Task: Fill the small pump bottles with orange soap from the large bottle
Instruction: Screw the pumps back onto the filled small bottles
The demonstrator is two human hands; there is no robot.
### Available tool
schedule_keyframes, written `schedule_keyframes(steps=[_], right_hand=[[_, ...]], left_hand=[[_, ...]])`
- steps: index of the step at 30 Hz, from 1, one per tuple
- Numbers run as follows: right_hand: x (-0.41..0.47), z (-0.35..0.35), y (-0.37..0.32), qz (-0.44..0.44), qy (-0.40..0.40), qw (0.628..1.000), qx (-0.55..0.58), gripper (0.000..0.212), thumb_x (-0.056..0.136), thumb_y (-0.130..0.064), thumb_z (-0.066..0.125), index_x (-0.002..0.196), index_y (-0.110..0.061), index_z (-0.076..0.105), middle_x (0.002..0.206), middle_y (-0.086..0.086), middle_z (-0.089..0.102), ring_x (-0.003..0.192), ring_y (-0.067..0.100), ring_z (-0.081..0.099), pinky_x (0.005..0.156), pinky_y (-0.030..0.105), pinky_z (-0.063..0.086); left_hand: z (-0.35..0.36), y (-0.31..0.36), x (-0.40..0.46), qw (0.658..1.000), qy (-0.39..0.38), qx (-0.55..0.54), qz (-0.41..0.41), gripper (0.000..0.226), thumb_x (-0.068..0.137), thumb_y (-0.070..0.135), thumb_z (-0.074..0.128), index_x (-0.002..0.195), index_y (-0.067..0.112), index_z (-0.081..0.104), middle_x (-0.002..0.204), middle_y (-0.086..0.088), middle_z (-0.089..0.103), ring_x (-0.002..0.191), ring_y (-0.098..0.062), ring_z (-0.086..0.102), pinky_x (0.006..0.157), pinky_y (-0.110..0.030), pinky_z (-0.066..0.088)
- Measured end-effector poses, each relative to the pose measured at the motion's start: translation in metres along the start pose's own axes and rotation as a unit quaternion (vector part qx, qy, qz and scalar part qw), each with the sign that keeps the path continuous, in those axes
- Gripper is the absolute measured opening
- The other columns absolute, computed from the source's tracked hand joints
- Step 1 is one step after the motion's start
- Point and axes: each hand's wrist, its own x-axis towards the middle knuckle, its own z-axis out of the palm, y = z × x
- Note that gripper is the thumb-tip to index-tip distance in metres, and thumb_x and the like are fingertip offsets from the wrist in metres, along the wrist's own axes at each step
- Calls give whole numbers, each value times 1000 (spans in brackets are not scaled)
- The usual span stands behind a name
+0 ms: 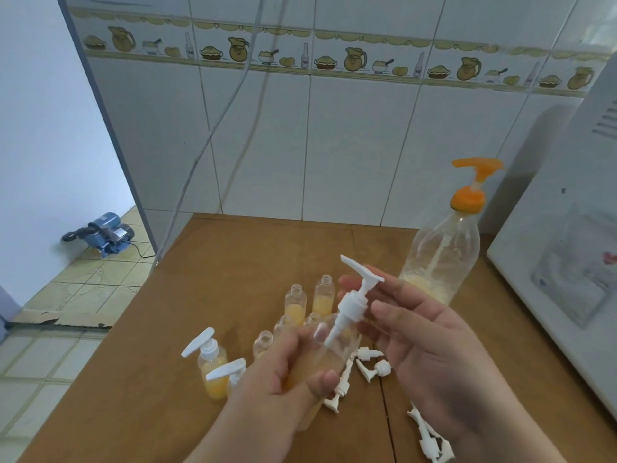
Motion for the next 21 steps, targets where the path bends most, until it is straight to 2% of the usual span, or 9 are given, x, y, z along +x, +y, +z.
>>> schedule_keyframes(steps=[2, 4, 6, 8, 10, 13, 16, 18, 21], right_hand=[[3, 4, 3, -2, 20, 1000, -3, 51, 43, -31, 93, 87, -15, 75, 99, 9, 72, 91, 23, 67, 83, 30, 55], [5, 7, 3, -3, 45, 999, -25, 48, 34, -37, 95, 73, -19, 71, 82, 4, 66, 78, 18, 61, 75, 26, 51], [7, 9, 1, 9, 37, 999, -27, 39, 49, -36, 91, 78, -18, 71, 85, 3, 67, 80, 18, 60, 83, 32, 48], [8, 10, 0, 41, 22, 999, 13, 30, 70, -25, 76, 95, -9, 70, 100, 9, 72, 92, 23, 64, 98, 43, 43], [8, 11, 1, 53, 19, 998, 28, 36, 67, -25, 79, 96, -6, 71, 103, 12, 71, 94, 25, 65, 99, 44, 42], [9, 13, 5, 31, 15, 999, 3, 45, 40, -35, 94, 74, -15, 73, 88, 4, 69, 84, 22, 63, 83, 33, 50], [10, 5, 4, 32, 0, 999, -34, 45, 45, -35, 92, 79, -13, 74, 94, 6, 70, 90, 24, 63, 89, 36, 48], [8, -4, 2, 40, -19, 999, -17, 39, 53, -22, 85, 88, -8, 75, 106, 16, 70, 100, 29, 64, 98, 42, 43], [3, -12, 3, 31, -11, 999, 0, 43, 39, -20, 94, 77, -13, 74, 91, 17, 71, 88, 27, 67, 86, 33, 52]], left_hand=[[1, 1, -1, 999, -10, -30, -3, 43, 57, 51, 72, 98, 60, 60, 96, 26, 68, 90, 7, 63, 75, -8, 43], [1, 1, -1, 998, -21, -54, -8, 46, 55, 52, 73, 99, 57, 61, 97, 18, 71, 91, 1, 65, 80, -17, 47], [-1, 0, 0, 996, -26, -80, -15, 53, 51, 55, 75, 102, 54, 64, 96, 12, 72, 91, -5, 67, 86, -30, 51], [-3, -1, 1, 995, -27, -93, -15, 66, 42, 65, 79, 105, 53, 64, 98, 9, 73, 94, -11, 68, 91, -39, 52], [-4, 0, 0, 994, -35, -101, -16, 69, 42, 67, 81, 106, 51, 65, 101, 9, 73, 97, -12, 67, 90, -36, 52], [-1, 3, -2, 993, -38, -109, -16, 45, 59, 45, 75, 103, 53, 64, 100, 17, 72, 96, -1, 66, 79, -16, 48], [0, 0, -2, 992, -39, -118, -19, 50, 52, 49, 76, 101, 49, 68, 99, 10, 73, 94, -8, 67, 80, -22, 48], [0, -2, -2, 990, -38, -131, -19, 51, 48, 50, 75, 99, 49, 69, 95, 8, 74, 90, -8, 67, 78, -21, 49], [5, -3, -4, 993, -62, -104, -1, 50, 52, 55, 73, 102, 53, 66, 105, 11, 72, 101, -3, 64, 86, -18, 48]])
